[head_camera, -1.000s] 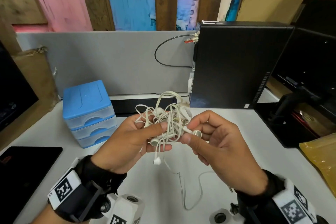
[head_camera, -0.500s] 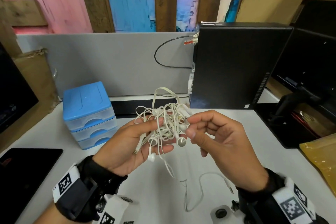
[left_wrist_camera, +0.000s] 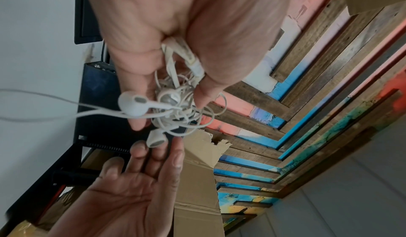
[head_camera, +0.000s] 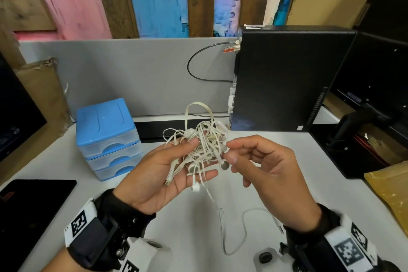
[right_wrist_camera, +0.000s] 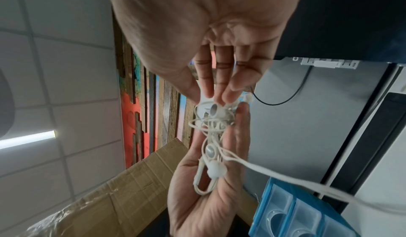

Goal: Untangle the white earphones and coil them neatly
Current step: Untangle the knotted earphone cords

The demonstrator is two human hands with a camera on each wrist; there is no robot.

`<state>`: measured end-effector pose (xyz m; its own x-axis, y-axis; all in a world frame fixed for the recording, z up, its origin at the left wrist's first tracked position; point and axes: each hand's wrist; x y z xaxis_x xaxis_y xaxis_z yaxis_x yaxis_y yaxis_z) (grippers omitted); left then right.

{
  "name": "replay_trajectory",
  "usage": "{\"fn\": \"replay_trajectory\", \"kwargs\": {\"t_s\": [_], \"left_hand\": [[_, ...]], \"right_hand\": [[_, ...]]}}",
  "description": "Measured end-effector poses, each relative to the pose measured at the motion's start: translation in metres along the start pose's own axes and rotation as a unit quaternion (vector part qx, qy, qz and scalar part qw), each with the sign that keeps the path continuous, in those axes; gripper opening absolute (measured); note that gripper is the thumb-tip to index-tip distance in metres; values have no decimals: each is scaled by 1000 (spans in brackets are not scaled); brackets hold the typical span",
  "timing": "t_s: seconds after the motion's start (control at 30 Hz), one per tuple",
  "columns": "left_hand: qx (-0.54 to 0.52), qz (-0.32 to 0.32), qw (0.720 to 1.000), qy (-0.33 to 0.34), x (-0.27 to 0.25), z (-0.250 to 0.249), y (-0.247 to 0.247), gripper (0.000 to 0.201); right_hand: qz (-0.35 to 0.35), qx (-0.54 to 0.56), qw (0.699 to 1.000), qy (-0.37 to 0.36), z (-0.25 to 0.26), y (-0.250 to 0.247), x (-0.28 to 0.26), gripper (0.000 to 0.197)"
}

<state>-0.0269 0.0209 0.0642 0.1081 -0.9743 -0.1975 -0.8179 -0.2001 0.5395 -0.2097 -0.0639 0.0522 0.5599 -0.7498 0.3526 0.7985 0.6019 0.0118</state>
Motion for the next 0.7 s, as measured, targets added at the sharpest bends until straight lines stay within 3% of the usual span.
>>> {"fn": "replay_trajectory", "kwargs": {"t_s": [0.23,0.33,0.53,0.7], "left_hand": [[-31,24,999,25,-3,-1,2,53],[-41,22,998,37,-5,-2,3,54],[-22,14,999,43,-7,1,5,54],[-38,56,997,37,-11,3,12,51]], "right_hand": [[-76,-52,993,-75,-5,6,-5,7],[-52,-90,989,-109,-7,16,-14,13],[-47,-137,986,-88,-14,31,-23,22],[-46,-149,981,-117,-13,27,-20,7]]}}
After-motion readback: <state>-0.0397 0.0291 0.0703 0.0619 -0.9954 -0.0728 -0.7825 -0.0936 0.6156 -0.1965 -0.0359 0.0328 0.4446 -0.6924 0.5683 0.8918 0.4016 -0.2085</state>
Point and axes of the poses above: each hand's wrist, its own x-axis towards the middle knuckle, its own y-axis out of the palm, z = x × y, and after that the axes turned 3 degrees about x, right-handed
